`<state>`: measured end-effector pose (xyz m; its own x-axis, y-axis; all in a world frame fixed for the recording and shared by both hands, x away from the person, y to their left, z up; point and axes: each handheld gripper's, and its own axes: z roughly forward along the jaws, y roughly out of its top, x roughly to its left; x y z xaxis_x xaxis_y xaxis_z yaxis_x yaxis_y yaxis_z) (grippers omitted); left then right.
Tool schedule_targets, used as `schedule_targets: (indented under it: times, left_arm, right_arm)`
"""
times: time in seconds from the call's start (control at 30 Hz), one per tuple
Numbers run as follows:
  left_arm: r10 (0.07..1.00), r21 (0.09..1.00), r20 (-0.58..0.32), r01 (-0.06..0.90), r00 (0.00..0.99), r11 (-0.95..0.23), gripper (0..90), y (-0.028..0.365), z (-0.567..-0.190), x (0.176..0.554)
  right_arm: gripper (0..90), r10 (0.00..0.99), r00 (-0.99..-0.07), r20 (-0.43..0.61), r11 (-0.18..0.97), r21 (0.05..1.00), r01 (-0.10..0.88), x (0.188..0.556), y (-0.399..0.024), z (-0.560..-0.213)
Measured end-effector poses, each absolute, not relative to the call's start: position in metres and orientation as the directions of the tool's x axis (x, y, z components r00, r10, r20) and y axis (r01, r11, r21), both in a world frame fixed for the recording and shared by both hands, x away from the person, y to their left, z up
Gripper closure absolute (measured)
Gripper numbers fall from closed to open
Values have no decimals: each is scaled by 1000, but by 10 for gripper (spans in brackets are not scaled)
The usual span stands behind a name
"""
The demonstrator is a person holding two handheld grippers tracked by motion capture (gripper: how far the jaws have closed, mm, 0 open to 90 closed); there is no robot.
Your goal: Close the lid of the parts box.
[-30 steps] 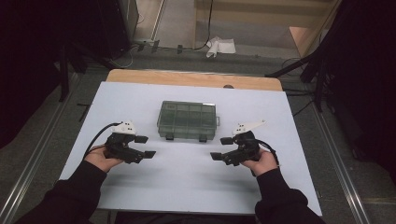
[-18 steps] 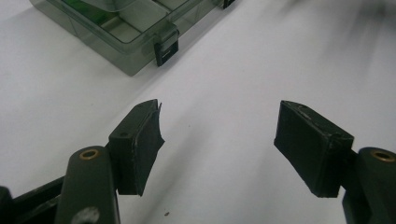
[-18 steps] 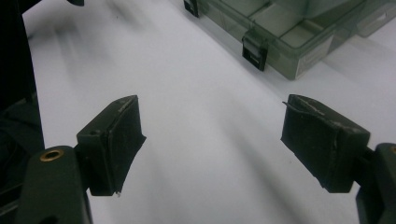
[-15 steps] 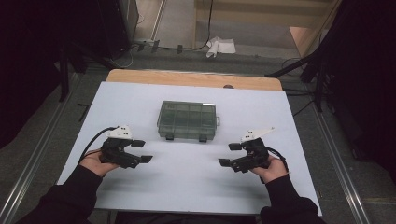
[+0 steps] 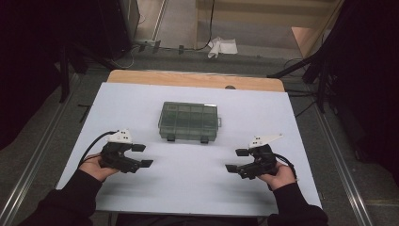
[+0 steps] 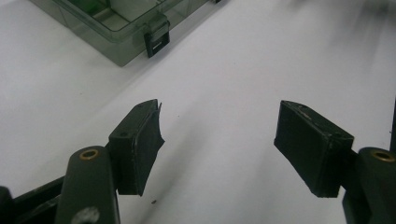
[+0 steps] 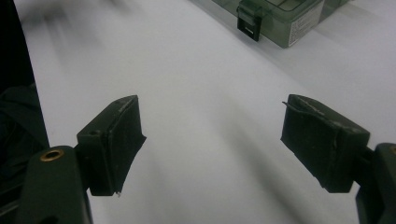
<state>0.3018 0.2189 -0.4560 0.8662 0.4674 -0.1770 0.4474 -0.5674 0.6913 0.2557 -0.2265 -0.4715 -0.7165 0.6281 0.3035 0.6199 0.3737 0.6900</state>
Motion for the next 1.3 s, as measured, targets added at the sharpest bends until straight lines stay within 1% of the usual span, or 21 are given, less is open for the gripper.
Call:
schedule_targets:
  times: [0.2, 0.23, 0.33, 0.5, 0.6, 0.67, 0.83, 1.3]
  left_arm:
    - [463, 689, -174, 443, 869, -573, 303, 220, -456, 300]
    - [465, 673, -169, 446, 869, -589, 303, 220, -455, 300]
    - [468, 684, -174, 448, 867, -575, 303, 221, -457, 301]
    - [467, 686, -177, 449, 866, -573, 303, 221, -457, 302]
    - [466, 668, -171, 450, 868, -593, 303, 221, -456, 302]
    - [463, 680, -177, 448, 869, -580, 303, 221, -458, 302]
    - [459, 666, -176, 448, 871, -596, 303, 220, -459, 302]
    - [455, 665, -180, 449, 872, -597, 303, 220, -460, 302]
  right_arm:
    - [214, 640, -705, 306, 369, 683, 630, 255, -233, -473]
    - [214, 639, -706, 305, 366, 687, 628, 256, -233, -474]
    - [214, 638, -705, 309, 363, 687, 630, 256, -235, -474]
    - [214, 634, -708, 311, 365, 686, 629, 258, -236, -475]
    - [214, 635, -706, 314, 361, 687, 631, 258, -236, -475]
    - [214, 636, -705, 313, 363, 685, 631, 258, -236, -475]
    - [214, 633, -706, 318, 364, 683, 634, 258, -235, -476]
    - [214, 633, -704, 320, 363, 681, 636, 259, -235, -476]
